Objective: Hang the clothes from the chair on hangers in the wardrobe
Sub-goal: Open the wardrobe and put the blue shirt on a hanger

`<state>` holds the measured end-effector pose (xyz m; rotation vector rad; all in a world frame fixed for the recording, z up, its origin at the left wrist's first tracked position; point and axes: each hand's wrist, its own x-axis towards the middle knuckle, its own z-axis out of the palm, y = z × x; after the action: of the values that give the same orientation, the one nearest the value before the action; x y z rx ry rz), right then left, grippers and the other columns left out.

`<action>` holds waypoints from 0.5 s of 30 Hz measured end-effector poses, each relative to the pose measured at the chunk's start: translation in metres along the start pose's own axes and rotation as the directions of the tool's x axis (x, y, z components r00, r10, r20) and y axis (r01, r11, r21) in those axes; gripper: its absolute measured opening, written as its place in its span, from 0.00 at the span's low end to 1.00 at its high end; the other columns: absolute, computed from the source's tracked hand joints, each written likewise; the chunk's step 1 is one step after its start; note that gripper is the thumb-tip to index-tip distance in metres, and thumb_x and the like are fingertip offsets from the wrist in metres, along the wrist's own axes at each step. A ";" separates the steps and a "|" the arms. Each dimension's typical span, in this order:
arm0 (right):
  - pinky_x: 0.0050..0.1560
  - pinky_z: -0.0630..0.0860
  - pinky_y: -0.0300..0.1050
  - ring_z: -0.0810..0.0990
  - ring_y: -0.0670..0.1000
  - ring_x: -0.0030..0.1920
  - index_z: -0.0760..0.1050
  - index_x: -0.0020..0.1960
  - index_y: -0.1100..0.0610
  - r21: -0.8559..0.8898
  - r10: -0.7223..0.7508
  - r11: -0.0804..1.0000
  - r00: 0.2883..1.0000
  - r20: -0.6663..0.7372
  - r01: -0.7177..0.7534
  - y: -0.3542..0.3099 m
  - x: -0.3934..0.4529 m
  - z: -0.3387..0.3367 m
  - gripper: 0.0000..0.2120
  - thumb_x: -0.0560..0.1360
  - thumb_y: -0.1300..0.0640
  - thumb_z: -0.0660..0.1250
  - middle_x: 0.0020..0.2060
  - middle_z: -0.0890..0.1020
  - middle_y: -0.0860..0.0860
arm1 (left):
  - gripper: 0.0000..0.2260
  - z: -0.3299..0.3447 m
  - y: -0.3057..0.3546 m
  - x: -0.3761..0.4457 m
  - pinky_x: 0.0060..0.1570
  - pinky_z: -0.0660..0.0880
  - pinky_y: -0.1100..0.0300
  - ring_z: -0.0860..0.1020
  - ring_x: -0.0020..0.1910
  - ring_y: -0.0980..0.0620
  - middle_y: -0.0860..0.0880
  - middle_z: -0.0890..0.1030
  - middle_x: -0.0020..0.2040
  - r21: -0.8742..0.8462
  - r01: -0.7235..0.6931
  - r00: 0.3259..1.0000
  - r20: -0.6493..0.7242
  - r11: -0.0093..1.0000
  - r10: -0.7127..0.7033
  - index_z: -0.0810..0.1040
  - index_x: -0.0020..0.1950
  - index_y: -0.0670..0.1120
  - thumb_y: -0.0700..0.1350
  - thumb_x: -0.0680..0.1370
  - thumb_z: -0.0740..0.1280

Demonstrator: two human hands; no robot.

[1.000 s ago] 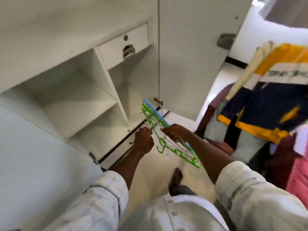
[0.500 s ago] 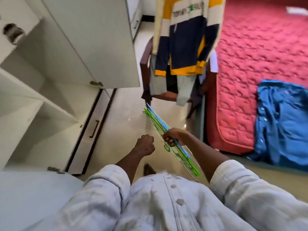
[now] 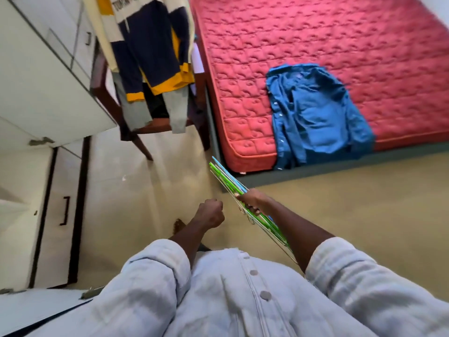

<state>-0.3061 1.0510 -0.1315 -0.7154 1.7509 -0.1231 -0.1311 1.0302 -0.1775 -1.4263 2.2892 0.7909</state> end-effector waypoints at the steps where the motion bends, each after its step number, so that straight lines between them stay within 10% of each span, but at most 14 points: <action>1: 0.25 0.55 0.36 0.59 0.47 0.25 0.64 0.36 0.54 0.013 0.004 1.000 1.000 -0.015 -0.004 0.016 -0.004 -0.011 0.19 0.79 0.45 0.65 0.28 0.65 0.50 | 0.12 0.004 0.017 0.002 0.54 0.72 0.52 0.75 0.57 0.40 0.41 0.77 0.57 0.018 -0.016 1.000 0.004 1.000 0.016 0.78 0.56 0.42 0.42 0.76 0.60; 15: 0.33 0.68 0.43 0.70 0.48 0.33 0.74 0.48 0.59 0.022 0.003 1.000 0.981 -0.193 0.001 0.141 0.010 -0.233 0.19 0.78 0.41 0.64 0.35 0.75 0.51 | 0.11 -0.008 0.226 0.135 0.53 0.76 0.51 0.78 0.56 0.40 0.42 0.81 0.56 0.067 -0.100 0.993 0.062 0.993 0.096 0.80 0.51 0.43 0.43 0.74 0.61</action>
<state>-0.5753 1.0948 -0.1286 -0.7054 1.9312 -0.2174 -0.3930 1.0073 -0.1811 -1.2519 2.3330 0.7621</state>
